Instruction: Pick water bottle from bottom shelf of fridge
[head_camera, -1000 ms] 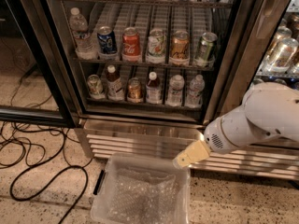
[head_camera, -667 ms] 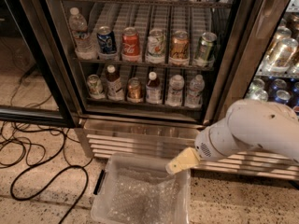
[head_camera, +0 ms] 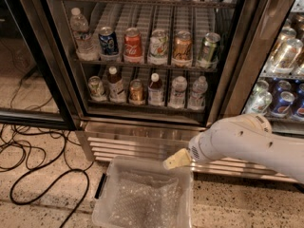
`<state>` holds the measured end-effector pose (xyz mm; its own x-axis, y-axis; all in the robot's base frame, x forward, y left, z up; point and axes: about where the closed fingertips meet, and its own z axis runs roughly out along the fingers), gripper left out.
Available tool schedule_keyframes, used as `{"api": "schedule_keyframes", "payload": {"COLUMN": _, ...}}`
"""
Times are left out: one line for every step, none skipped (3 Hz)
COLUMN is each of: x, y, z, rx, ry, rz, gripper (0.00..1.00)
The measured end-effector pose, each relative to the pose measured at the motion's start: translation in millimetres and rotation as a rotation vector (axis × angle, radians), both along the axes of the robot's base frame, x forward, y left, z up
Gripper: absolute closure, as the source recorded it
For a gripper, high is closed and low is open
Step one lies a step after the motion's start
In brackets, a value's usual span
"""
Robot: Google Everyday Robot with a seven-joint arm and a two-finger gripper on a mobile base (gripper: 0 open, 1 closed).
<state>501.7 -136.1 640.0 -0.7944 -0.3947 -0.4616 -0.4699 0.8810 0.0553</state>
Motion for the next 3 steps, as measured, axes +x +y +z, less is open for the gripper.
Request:
{"api": "schedule_keyframes", "payload": {"x": 1.4, "y": 2.0, "z": 1.3, "rx": 0.016, "ry": 0.005, "rz": -0.037, "gripper": 0.0}}
{"api": "schedule_keyframes", "payload": {"x": 1.2, "y": 3.1, "z": 0.4, "rx": 0.017, "ry": 0.005, "rz": -0.035, "gripper": 0.0}}
{"api": "schedule_keyframes", "payload": {"x": 14.8, "y": 6.3, "z": -7.5, "rx": 0.045, "ry": -0.018, "rz": -0.09, "gripper": 0.0}}
